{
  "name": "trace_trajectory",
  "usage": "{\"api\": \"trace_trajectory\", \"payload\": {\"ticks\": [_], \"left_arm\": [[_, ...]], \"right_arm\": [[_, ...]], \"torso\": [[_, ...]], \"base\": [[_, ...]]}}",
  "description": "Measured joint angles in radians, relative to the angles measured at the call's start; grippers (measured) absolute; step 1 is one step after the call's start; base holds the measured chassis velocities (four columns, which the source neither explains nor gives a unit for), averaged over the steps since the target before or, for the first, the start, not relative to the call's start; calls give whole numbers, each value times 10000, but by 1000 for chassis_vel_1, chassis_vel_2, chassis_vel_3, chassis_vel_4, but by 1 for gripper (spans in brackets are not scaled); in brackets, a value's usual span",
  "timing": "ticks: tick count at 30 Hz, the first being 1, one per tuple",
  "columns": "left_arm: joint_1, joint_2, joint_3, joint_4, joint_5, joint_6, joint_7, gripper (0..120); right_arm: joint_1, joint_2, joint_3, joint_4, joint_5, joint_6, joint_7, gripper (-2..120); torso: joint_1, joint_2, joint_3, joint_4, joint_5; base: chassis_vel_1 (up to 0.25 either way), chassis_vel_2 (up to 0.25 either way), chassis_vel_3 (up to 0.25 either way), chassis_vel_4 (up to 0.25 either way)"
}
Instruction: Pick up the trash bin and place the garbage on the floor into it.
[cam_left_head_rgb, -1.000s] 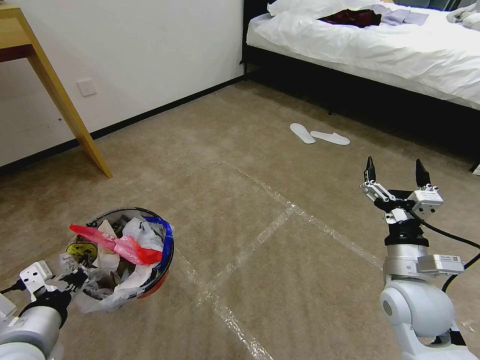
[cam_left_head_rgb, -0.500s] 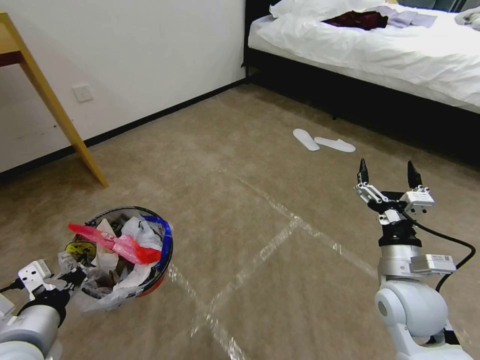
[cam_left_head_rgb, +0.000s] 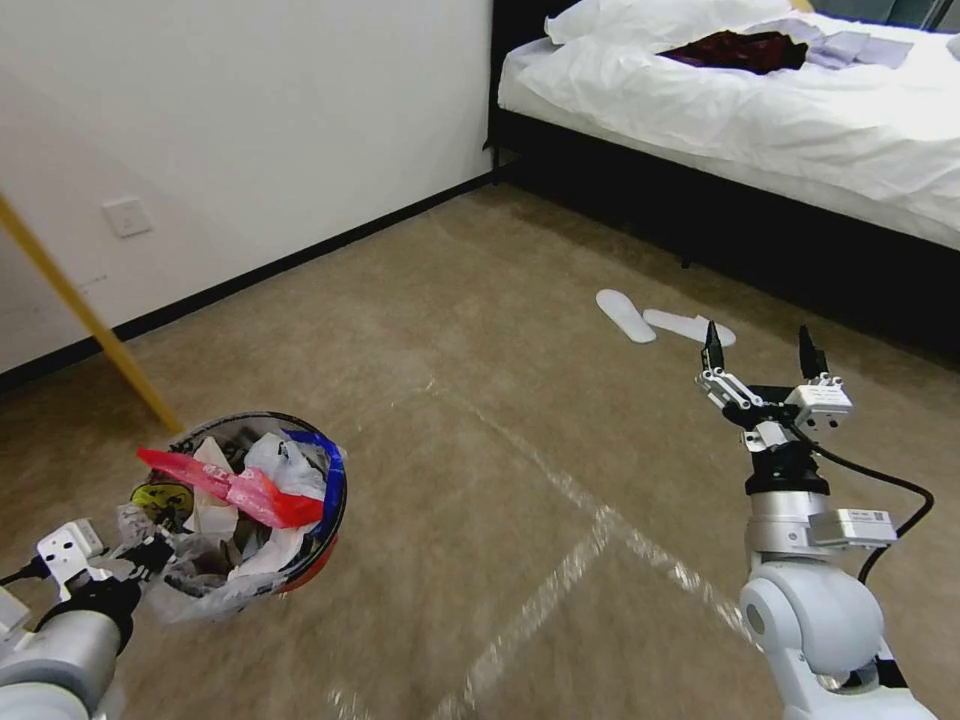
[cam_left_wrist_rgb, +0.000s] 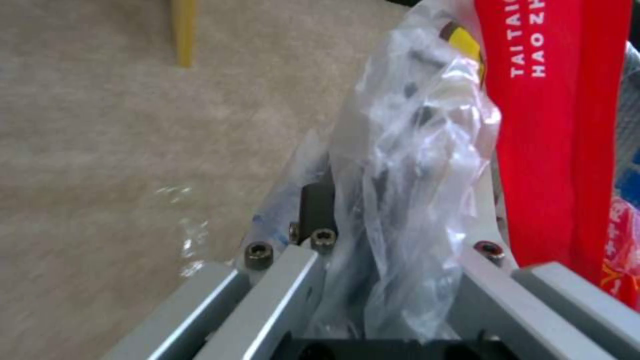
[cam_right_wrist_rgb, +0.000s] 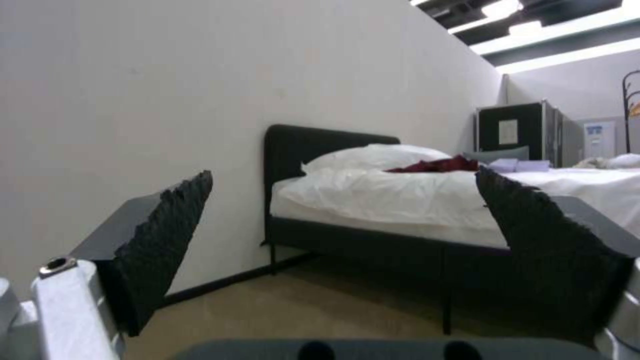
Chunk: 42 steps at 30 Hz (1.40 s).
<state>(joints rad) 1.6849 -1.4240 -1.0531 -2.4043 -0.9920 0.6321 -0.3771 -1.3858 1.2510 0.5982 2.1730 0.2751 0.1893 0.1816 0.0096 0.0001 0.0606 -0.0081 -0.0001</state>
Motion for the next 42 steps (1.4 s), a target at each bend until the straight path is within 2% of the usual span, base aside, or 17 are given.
{"api": "trace_trajectory", "payload": {"ticks": [15,42], "left_arm": [[51,-69,14,-73,9,1,-8,1],[121,-161,58,-148,43,1,-2,1]], "right_arm": [[44,-14,-272,-20,25,59,114,100],[-30,26,-387,-83,-139,400,136,100]], "torso": [[0,-1,0,-2,1],[-2,-2,2,-1,0]], "base": [[-298,317,298,-303],[-233,230,224,-225]]}}
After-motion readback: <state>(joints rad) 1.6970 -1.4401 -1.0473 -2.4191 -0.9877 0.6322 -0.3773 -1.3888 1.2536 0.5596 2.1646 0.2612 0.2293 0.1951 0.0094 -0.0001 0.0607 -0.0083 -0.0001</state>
